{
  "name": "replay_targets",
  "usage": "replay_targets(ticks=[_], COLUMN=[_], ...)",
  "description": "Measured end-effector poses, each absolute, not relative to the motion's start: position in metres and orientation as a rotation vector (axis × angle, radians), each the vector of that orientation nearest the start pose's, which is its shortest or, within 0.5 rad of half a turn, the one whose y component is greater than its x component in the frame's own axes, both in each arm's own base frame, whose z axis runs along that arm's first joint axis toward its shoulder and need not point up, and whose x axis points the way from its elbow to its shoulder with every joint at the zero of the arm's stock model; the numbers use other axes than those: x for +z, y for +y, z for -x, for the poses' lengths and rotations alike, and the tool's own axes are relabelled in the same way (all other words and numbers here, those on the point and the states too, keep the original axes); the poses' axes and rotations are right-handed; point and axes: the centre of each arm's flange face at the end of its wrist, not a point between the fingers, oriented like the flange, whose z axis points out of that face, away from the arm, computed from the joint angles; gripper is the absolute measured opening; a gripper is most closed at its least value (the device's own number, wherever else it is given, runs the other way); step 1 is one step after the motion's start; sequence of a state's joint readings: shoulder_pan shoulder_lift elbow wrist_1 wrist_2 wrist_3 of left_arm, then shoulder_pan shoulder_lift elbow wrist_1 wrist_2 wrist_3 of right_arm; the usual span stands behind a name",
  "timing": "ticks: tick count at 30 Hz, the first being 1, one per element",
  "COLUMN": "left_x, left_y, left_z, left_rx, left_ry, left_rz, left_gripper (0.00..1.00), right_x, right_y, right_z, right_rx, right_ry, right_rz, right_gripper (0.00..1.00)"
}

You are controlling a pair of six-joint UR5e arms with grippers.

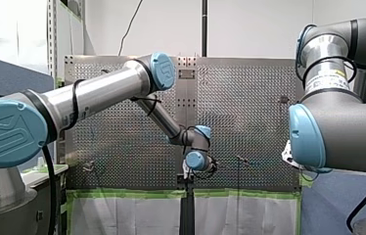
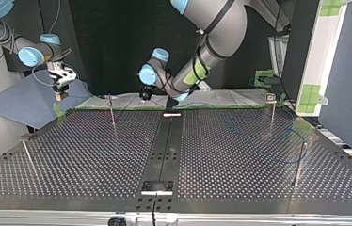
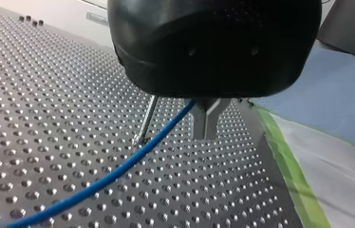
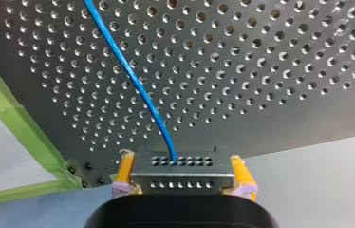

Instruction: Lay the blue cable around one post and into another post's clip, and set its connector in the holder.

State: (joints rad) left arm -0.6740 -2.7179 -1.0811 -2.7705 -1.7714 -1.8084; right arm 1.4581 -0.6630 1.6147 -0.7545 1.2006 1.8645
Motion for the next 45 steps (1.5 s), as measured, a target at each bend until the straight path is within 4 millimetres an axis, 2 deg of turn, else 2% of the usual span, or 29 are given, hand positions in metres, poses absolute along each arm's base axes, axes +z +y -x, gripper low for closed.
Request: replay_targets(ticks=[14,22,38,45], left_x=[-0.022,-0.020,-0.012,-0.011], left_y=[-0.561,-0.557,-0.549,-0.544], left_z=[-0.536,-0.543,-0.560,-0.566], left_rx=[-0.449,-0.439,-0.418,-0.410], left_ry=[1.847,1.843,1.840,1.838], left_rz=[-0.267,-0.253,-0.227,-0.217], left_gripper=[0.00,0.00,0.00,0.00], right_x=[-0.002,-0.014,0.003,0.010], right_y=[-0.663,-0.673,-0.699,-0.708], right_z=[-0.098,-0.104,-0.104,-0.111], right_rx=[1.536,1.518,1.519,1.517], right_ry=[-1.490,-1.488,-1.445,-1.398], right_rz=[-1.359,-1.396,-1.392,-1.386], right_gripper=[0.00,0.00,0.00,0.00])
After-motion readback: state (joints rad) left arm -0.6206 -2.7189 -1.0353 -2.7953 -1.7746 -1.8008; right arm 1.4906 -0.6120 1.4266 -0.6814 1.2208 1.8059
